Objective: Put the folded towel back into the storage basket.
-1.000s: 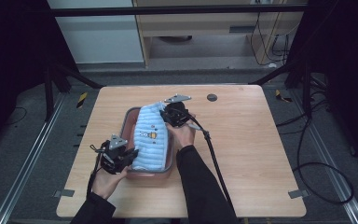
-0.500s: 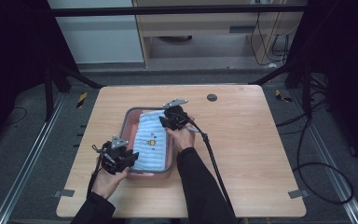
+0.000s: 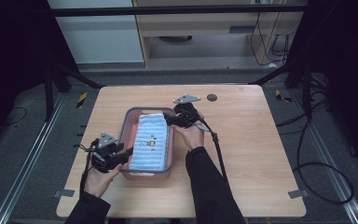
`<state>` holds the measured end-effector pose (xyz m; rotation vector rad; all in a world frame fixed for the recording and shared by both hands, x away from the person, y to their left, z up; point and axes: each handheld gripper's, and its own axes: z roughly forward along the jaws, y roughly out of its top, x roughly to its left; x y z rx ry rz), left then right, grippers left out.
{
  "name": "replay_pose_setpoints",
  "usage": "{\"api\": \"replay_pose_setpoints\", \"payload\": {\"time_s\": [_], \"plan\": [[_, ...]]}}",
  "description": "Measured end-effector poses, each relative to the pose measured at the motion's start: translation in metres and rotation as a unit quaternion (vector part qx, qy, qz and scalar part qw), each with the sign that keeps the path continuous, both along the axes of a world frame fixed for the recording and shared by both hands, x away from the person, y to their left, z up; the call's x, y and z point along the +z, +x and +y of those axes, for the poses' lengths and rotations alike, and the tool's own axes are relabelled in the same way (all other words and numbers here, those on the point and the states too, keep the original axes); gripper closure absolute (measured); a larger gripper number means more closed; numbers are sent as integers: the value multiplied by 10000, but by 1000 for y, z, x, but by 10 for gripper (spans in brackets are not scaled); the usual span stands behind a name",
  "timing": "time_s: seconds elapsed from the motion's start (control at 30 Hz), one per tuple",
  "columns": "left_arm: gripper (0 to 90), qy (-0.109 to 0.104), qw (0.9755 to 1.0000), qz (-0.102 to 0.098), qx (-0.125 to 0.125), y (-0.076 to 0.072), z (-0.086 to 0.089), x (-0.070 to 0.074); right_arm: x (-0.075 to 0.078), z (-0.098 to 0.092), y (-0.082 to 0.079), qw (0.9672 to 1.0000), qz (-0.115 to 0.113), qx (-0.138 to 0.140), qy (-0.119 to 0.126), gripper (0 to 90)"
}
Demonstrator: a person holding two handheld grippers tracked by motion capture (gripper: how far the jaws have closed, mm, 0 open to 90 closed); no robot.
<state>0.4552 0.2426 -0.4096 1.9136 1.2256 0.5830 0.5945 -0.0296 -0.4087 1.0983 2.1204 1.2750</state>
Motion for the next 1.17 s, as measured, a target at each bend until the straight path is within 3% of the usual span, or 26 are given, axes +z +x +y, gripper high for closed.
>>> {"api": "replay_pose_setpoints", "payload": {"time_s": [0.2, 0.37, 0.6, 0.83, 1.0, 1.17], "plan": [[400, -67, 9991, -413, 78, -2, 15, 8, 6, -32, -15, 9997, -79, -126, 188, 240], [330, -76, 9984, -530, 161, 0, 29, 7, 5, -64, -29, 9992, -97, -282, 256, 219], [273, 151, 9981, -518, 296, 2, 48, -3, -6, -112, -52, 9985, -109, -505, 195, 216], [241, 162, 9976, -530, 423, 2, 63, -9, -20, -156, -71, 9967, -71, -779, 217, 201], [238, 214, 9967, -487, 617, 2, 72, -17, -29, -179, -87, 9958, -78, -888, 218, 197], [241, 251, 9954, -572, 730, -3, 80, -21, -38, -197, -100, 9949, -34, -993, 169, 192]]}}
